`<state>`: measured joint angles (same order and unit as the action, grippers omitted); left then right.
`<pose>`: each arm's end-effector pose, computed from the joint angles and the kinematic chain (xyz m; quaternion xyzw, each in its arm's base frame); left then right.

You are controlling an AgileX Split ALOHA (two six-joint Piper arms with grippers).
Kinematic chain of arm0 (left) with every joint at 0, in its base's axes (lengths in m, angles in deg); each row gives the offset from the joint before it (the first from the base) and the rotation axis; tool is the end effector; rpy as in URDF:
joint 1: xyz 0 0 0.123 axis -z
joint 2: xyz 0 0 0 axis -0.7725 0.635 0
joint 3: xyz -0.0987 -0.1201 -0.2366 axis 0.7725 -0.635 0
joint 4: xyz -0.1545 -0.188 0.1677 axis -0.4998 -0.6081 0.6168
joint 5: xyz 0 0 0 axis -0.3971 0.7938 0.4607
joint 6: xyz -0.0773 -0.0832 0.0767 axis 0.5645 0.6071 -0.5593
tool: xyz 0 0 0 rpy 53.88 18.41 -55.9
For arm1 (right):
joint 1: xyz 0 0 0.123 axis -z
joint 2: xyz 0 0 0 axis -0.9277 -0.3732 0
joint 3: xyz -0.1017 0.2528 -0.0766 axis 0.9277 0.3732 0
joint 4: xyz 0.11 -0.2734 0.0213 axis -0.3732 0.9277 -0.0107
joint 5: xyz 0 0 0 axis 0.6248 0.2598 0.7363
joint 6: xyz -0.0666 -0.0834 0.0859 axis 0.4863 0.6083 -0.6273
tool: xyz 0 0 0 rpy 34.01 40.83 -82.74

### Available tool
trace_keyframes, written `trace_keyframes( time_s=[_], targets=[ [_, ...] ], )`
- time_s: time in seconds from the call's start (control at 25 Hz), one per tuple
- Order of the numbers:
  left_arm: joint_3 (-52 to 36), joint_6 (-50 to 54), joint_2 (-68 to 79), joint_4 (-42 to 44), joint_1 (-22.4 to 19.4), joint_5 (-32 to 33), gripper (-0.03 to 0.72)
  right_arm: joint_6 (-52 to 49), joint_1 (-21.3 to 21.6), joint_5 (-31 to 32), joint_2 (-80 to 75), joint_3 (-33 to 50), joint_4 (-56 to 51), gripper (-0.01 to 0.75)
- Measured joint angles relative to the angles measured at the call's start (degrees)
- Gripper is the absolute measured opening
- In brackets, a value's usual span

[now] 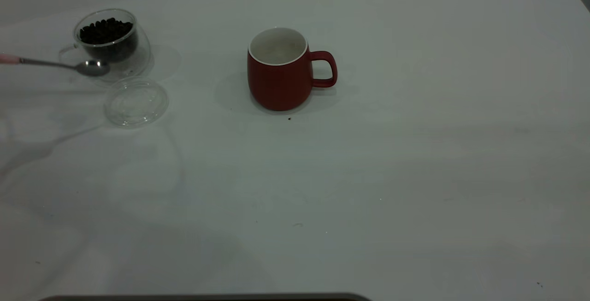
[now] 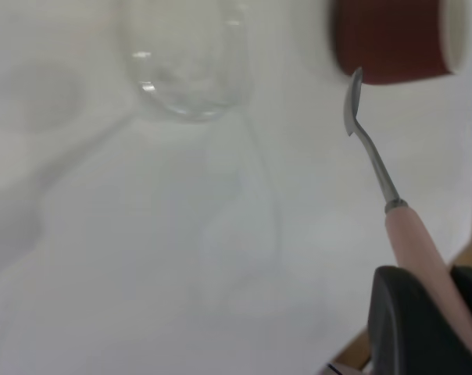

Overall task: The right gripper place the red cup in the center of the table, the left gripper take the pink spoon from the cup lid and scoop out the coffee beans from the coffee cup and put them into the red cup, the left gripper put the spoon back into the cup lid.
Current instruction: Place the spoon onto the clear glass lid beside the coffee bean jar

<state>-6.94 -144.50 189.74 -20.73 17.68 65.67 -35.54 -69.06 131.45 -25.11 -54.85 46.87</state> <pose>0.3590 0.1134 0.0067 -0.0604 0.9137 -0.3765 0.1408 0.0795 0.0025 0.2572 -0.0272 0.8826 -0.0016 0.4693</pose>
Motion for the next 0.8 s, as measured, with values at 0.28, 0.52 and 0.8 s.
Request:
trace_keyframes(
  time_s=[0.28, 0.52, 0.8],
  targets=[
    [0.0, -6.2, 6.8, -4.1, 0.0, -4.0, 0.121, 0.0, 0.0, 0.0, 0.0, 0.0, 0.0, 0.579],
    [0.0, -12.8, 11.1, -10.9, 0.0, -4.6, 0.121, 0.0, 0.0, 0.0, 0.0, 0.0, 0.0, 0.579],
    [0.5, -15.6, 14.6, -13.9, 1.1, -5.4, 0.121, 0.0, 0.0, 0.0, 0.0, 0.0, 0.0, 0.579]
  ],
)
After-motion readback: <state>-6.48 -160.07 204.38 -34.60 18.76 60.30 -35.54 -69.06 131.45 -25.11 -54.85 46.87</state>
